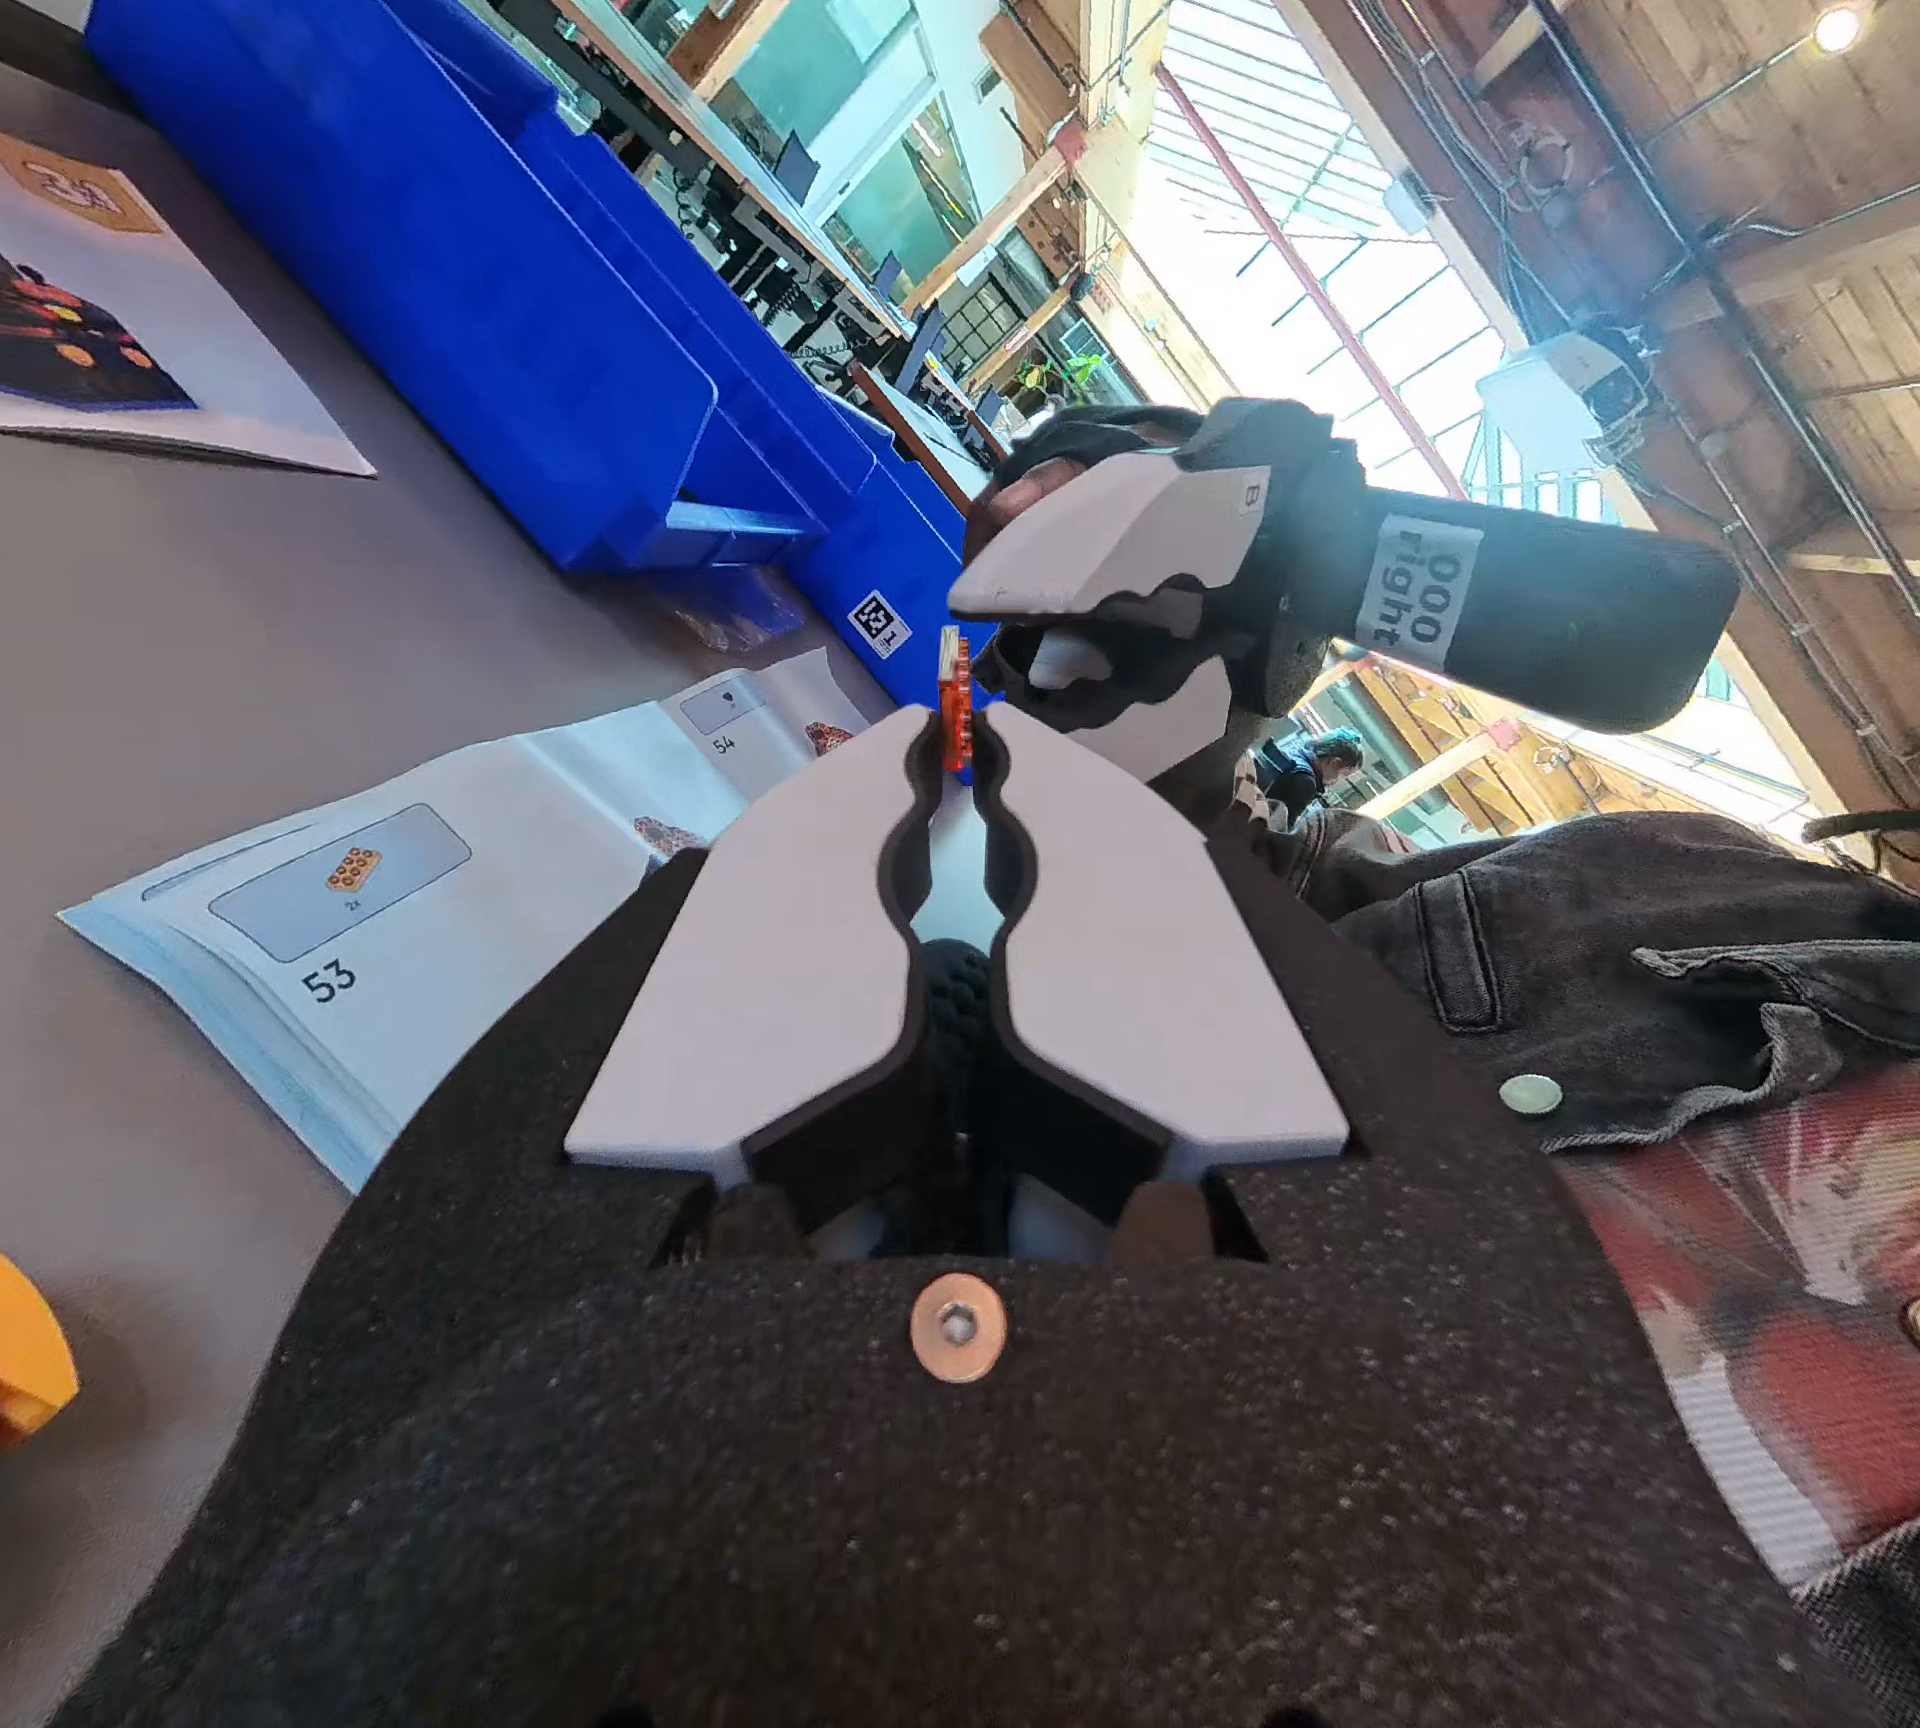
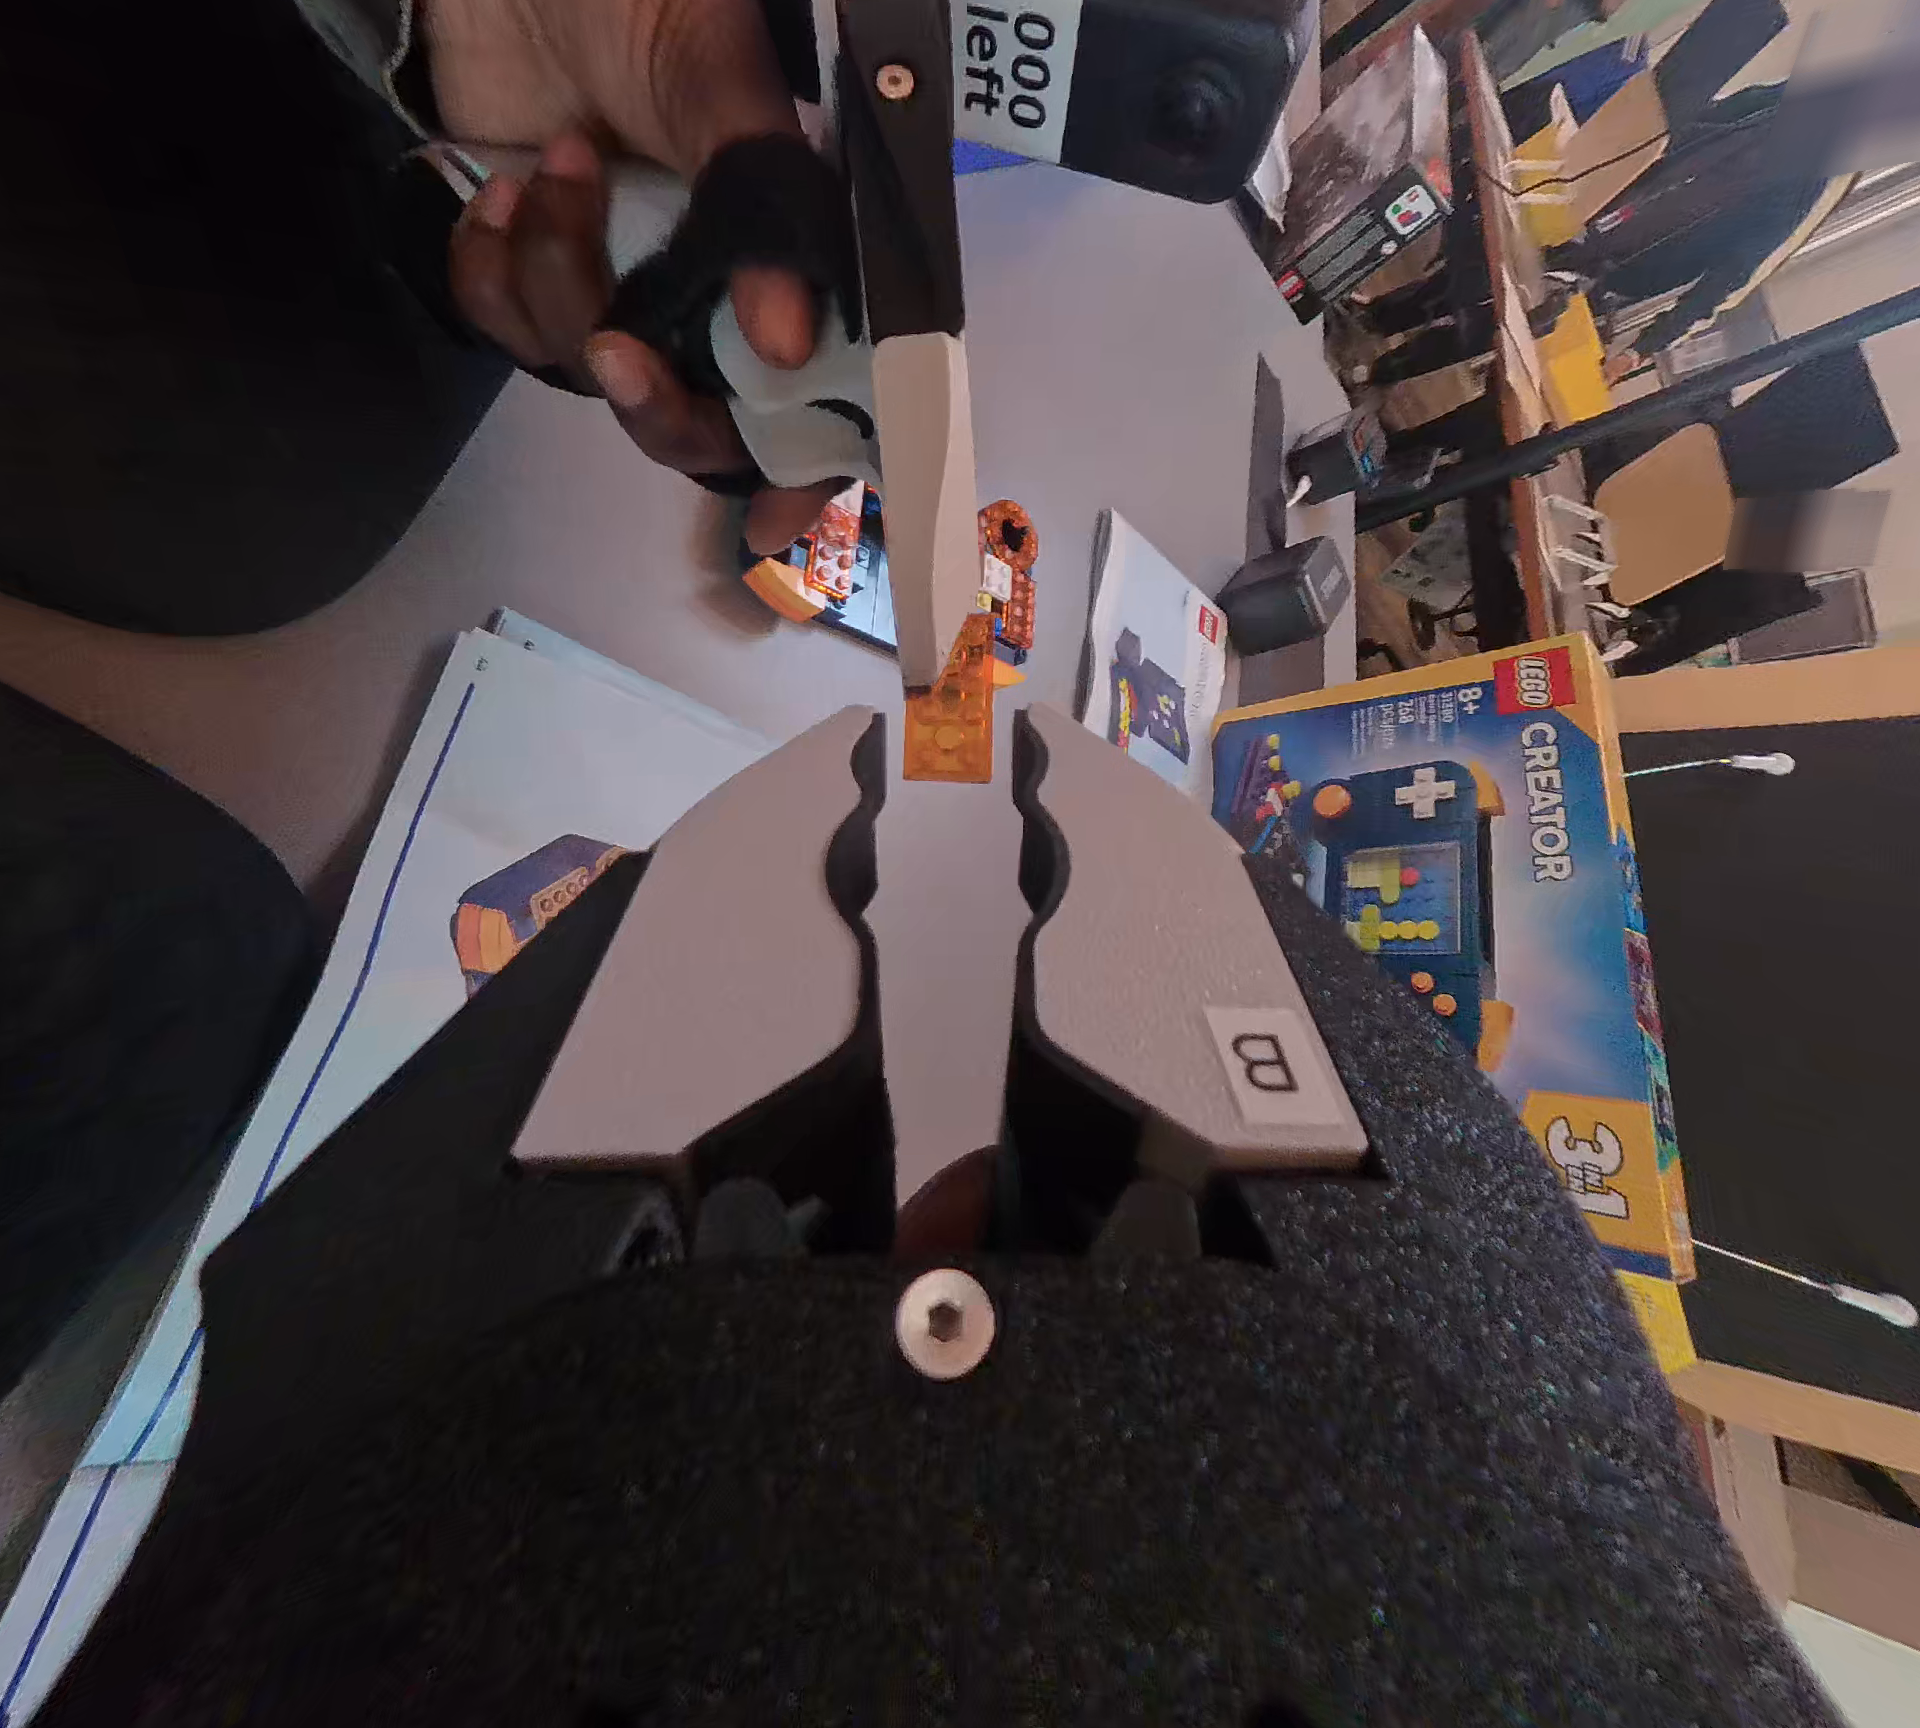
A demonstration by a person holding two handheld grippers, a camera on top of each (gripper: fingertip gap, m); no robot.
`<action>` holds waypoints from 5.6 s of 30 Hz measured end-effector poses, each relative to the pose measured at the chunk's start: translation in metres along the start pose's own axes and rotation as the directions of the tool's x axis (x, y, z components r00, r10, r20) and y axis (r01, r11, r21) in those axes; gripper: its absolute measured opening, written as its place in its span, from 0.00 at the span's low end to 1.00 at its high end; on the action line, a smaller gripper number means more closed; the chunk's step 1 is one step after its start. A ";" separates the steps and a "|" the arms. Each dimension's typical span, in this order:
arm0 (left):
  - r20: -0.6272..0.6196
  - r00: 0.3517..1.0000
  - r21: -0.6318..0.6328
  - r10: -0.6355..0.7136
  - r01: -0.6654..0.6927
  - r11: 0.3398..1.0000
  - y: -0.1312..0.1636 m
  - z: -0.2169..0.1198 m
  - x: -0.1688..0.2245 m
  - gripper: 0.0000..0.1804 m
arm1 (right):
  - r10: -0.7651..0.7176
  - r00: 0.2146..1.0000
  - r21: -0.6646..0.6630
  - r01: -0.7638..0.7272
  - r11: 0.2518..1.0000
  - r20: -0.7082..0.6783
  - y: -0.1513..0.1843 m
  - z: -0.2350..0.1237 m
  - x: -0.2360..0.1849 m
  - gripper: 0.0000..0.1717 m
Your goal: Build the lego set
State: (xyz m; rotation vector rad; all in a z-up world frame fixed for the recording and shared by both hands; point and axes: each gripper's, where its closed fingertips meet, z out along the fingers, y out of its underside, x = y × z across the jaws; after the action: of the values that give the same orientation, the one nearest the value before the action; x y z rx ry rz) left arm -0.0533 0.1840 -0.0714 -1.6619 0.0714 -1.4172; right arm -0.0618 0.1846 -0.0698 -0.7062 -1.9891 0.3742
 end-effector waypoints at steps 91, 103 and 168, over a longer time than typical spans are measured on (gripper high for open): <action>0.577 0.599 -0.446 0.556 -0.339 0.828 -0.037 -0.137 -0.163 0.10 | 0.413 0.735 -0.263 -0.319 0.911 0.537 0.059 0.180 0.011 0.00; 0.574 0.598 -0.450 0.559 -0.341 0.826 -0.036 -0.137 -0.163 0.10 | 0.481 0.737 -0.296 -0.381 0.876 0.475 0.060 0.185 0.014 0.00; 0.546 0.677 -0.398 0.493 -0.308 0.864 -0.033 -0.134 -0.158 0.11 | 0.488 0.759 -0.448 -0.289 0.846 0.431 0.067 0.188 0.018 0.00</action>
State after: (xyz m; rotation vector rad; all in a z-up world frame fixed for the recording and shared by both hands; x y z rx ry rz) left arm -0.2299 0.2143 -0.1799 -2.1200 0.2479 -0.4654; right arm -0.2106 0.2533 -0.1856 -1.3994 -2.4627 0.5086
